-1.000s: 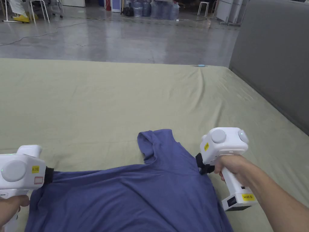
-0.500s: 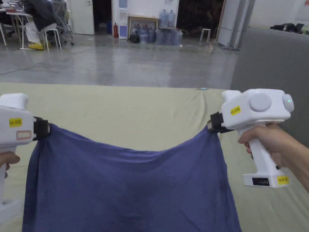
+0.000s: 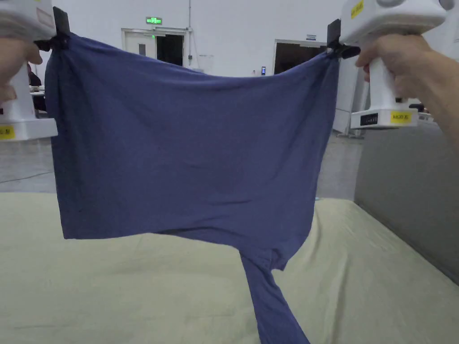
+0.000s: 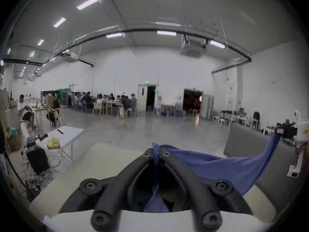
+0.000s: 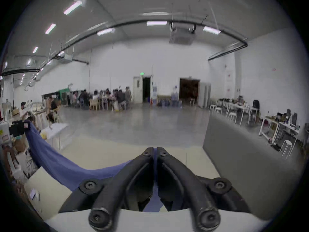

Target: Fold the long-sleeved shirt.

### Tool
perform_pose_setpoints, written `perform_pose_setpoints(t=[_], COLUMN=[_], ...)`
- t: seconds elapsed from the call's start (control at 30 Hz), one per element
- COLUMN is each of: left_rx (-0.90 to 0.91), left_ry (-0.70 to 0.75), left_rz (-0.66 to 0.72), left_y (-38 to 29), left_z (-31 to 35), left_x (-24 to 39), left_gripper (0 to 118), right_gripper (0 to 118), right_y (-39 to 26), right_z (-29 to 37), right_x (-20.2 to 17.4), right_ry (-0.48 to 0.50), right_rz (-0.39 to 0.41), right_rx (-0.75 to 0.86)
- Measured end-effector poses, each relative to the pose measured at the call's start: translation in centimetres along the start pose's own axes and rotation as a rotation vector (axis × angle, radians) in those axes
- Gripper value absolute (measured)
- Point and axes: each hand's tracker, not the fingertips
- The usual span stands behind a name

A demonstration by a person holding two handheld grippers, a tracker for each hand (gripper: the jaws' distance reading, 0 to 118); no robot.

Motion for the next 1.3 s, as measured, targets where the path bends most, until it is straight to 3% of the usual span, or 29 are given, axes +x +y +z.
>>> perform_pose_setpoints(t=[0.17,0.3,0.43,0.63,0.8,1.03,1.13,1.3], left_rx=[0.008,-0.017,-0.092,-0.241,-0.284,-0.294,-0.336,-0.41], left_ry=[0.037,0.015,0.02,0.002,-0.008,-0.072,-0.086,-0.139], left_rz=[0.007,-0.004,-0.052,-0.015,-0.009,0.033,0.006,-0.061], left_y=[2.1,0.9,-4.1,-15.5,-19.1,-21.1,-23.8,-30.7], left_z=[0.3,-0.5,-2.1,-5.1,-4.9,1.2,5.4,12.0], left_x=[1.1,1.4,1.8,0.7,0.0,-1.1,-1.3,-2.2], left_gripper=[0,0,0,0,0,0,0,0], right_gripper=[0,0,0,0,0,0,0,0], right_y=[3.6,2.2,-3.0,-13.9,-18.4,-21.0,-25.0,-33.3], right_z=[0.3,-0.8,-3.7,-9.0,-9.3,-2.2,2.4,9.5], right_x=[-0.3,0.1,0.8,2.0,3.4,4.5,4.4,4.4], right_ry=[-0.035,-0.052,-0.066,-0.045,-0.018,0.018,0.095,0.141], right_rz=[-0.029,-0.022,-0.031,-0.071,-0.106,-0.101,-0.057,0.013], right_rx=[0.079,0.056,-0.038,-0.185,-0.236,-0.256,-0.267,-0.364])
